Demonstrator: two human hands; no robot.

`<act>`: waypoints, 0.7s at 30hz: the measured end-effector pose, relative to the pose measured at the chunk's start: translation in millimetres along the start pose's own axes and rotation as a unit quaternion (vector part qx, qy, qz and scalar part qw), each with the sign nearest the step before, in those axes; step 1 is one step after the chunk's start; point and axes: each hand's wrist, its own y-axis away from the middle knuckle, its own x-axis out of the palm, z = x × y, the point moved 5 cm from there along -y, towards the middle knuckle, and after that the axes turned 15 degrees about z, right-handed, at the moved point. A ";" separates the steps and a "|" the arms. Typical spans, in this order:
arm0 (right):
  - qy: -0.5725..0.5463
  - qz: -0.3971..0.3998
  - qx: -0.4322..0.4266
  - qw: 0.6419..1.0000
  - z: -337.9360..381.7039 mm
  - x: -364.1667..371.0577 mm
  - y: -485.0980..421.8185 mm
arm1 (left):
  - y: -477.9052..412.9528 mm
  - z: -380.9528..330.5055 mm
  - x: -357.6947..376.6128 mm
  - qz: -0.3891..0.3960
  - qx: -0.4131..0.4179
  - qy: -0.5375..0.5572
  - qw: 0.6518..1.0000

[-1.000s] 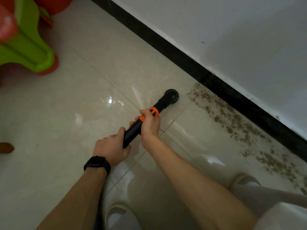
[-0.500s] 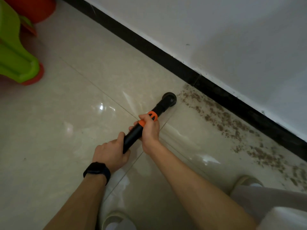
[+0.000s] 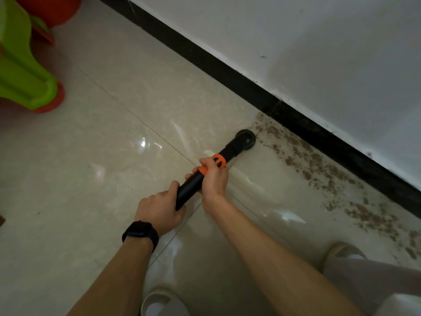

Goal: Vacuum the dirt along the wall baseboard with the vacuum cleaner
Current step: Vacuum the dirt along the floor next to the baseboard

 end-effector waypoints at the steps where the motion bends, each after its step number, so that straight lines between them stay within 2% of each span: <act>1: 0.001 0.014 0.005 1.000 0.0 5.4 -0.5 | 2.3 3.2 -0.9 -0.006 -0.007 0.004 1.000; 8: 0.065 0.132 0.075 0.986 -24.4 54.1 1.7 | 28.8 53.4 -0.6 -0.030 -0.077 0.025 0.996; 11: 0.051 0.107 0.071 0.990 -33.0 52.5 5.7 | 30.8 57.3 1.7 -0.018 -0.078 0.016 0.997; 15: 0.037 0.051 0.034 0.997 -23.4 26.0 5.4 | 17.6 32.9 3.8 0.013 -0.040 0.003 0.999; 21: 0.023 -0.009 -0.005 1.000 3.3 0.2 -3.3 | -2.9 -1.6 -2.2 0.004 0.004 0.008 1.000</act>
